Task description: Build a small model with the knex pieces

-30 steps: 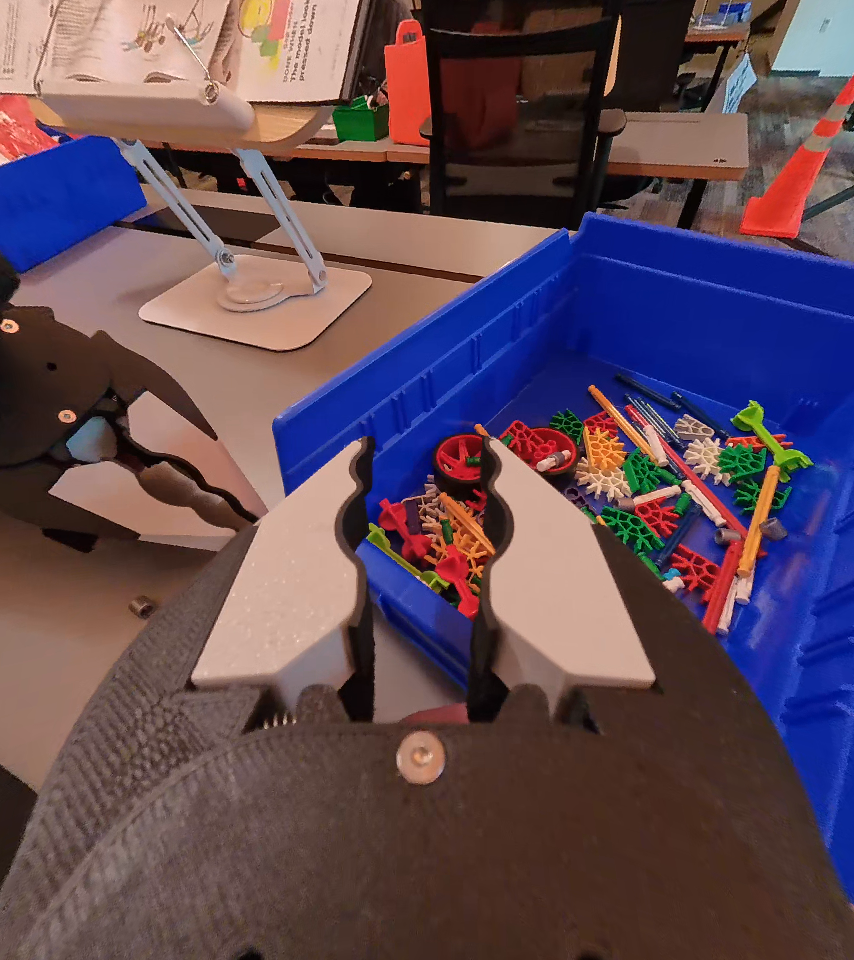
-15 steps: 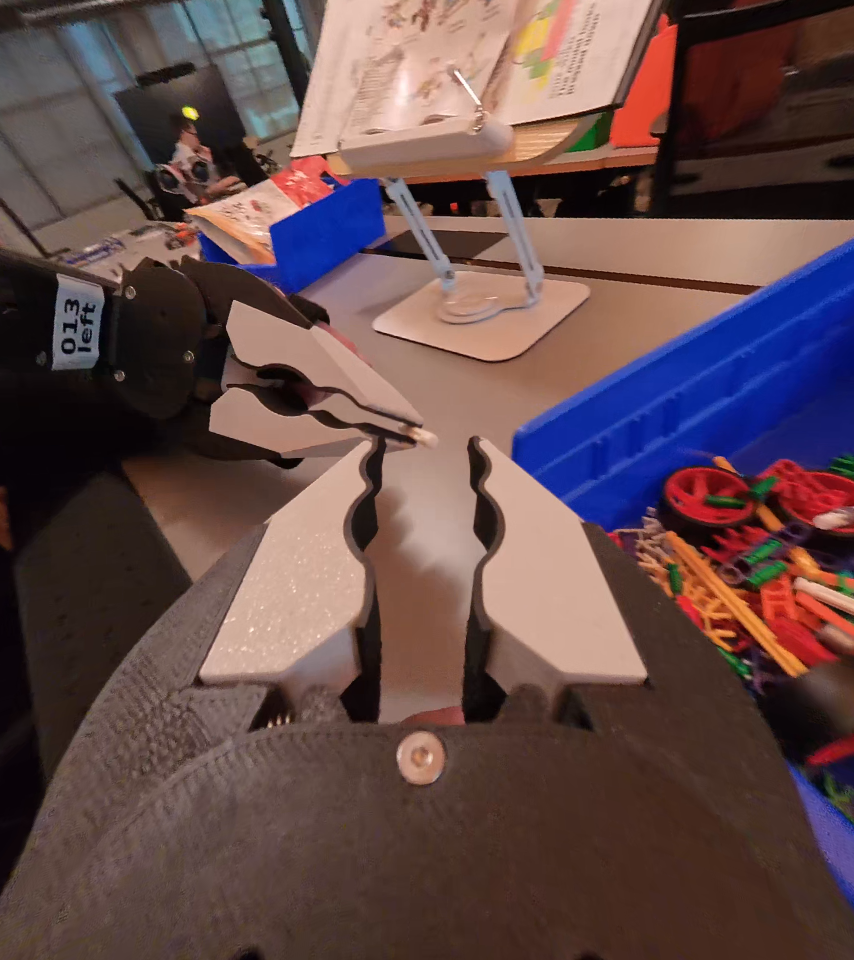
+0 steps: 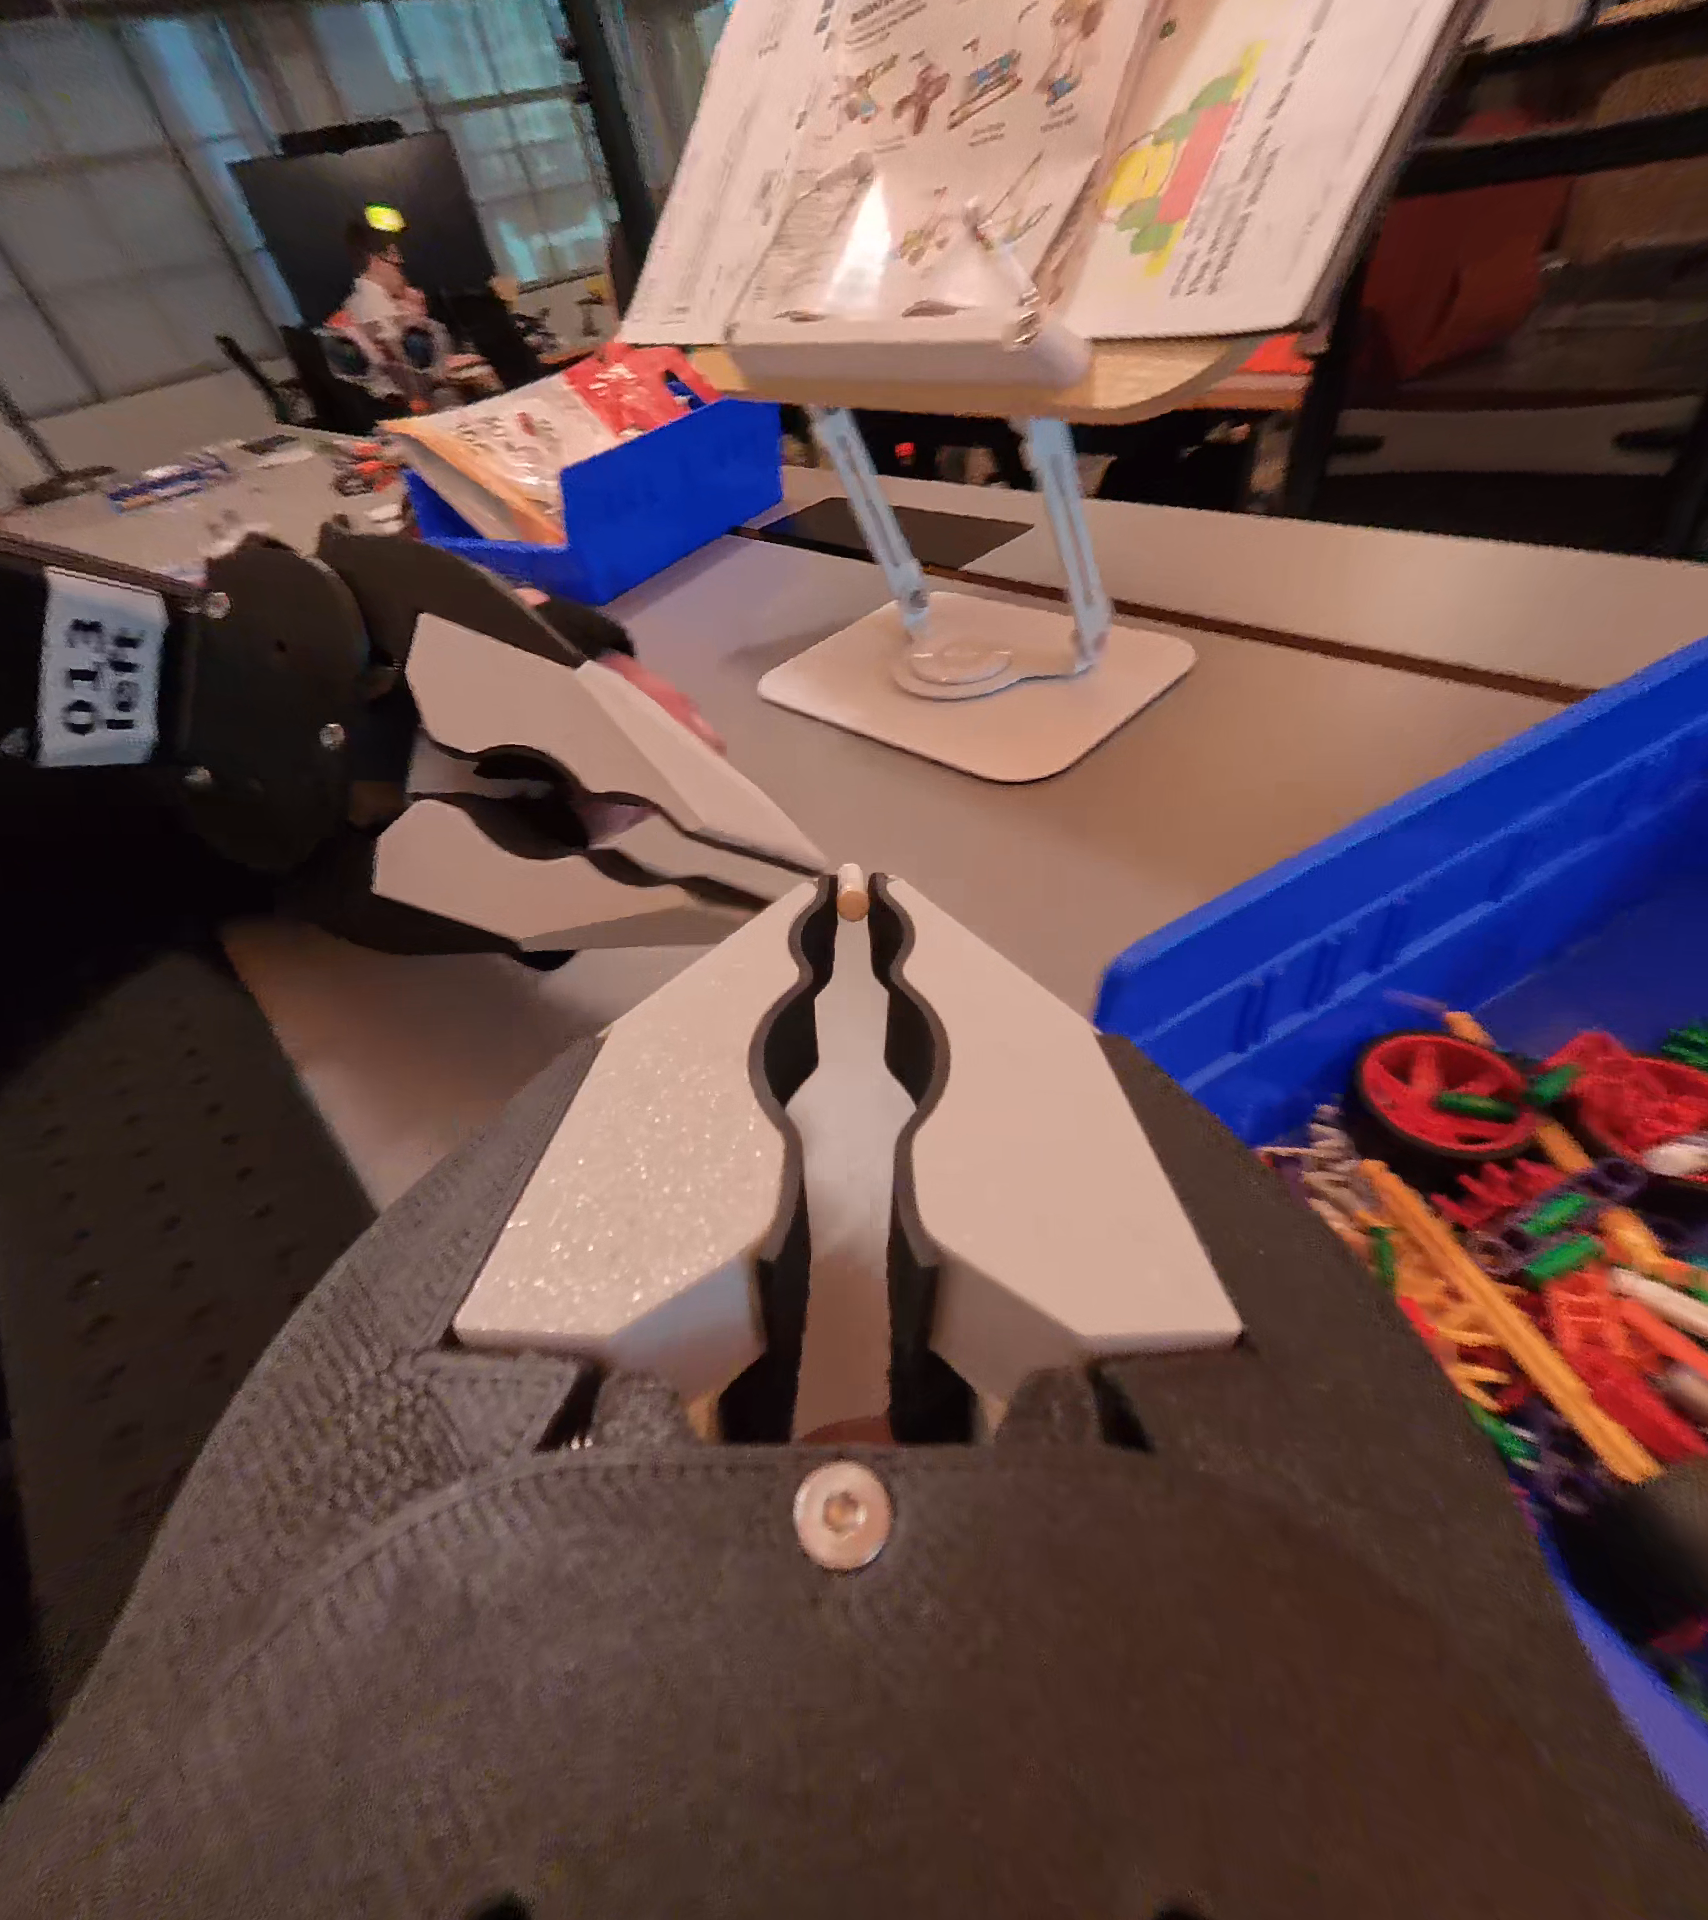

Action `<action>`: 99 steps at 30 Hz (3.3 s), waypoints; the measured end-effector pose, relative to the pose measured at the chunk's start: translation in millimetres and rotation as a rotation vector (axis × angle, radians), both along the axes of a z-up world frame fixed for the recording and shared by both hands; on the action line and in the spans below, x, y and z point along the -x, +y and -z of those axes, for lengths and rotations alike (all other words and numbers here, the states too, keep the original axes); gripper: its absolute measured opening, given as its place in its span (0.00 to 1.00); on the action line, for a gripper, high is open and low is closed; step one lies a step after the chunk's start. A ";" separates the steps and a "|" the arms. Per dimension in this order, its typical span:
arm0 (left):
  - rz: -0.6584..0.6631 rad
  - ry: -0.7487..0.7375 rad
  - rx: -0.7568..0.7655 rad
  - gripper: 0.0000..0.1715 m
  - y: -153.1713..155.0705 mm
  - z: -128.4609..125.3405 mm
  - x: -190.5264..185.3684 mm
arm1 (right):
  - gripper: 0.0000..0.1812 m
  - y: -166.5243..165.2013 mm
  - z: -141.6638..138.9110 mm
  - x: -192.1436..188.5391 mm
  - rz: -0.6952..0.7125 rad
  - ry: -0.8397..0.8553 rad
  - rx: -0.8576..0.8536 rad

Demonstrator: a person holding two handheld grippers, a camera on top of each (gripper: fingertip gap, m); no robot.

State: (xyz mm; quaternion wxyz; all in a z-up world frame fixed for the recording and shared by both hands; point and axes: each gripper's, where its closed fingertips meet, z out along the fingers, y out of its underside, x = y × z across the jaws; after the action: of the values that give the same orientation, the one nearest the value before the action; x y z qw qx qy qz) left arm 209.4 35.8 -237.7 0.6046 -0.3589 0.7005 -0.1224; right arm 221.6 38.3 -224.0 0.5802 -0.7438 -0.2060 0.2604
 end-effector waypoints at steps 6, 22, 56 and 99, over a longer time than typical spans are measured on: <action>0.073 0.234 0.247 0.12 -9.6 46.1 14.6 | 0.08 29.2 19.4 -79.7 0.329 -0.235 0.045; 0.153 0.512 0.479 0.04 -44.9 119.6 26.7 | 0.21 23.6 17.8 -74.0 0.374 -0.287 -0.001; 0.039 0.043 -0.294 0.08 -5.5 -5.5 62.2 | 0.28 52.6 11.4 -97.5 0.462 -0.252 0.056; -0.824 -0.213 0.128 0.04 -7.2 -3.3 274.7 | 0.28 31.1 -10.4 69.4 0.168 -0.397 -0.200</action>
State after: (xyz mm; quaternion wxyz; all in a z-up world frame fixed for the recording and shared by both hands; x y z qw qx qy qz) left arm -65.2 28.6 -234.4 0.6483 -0.6308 0.4234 0.0494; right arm 152.3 69.4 -213.6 0.6186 -0.7337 -0.2784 0.0382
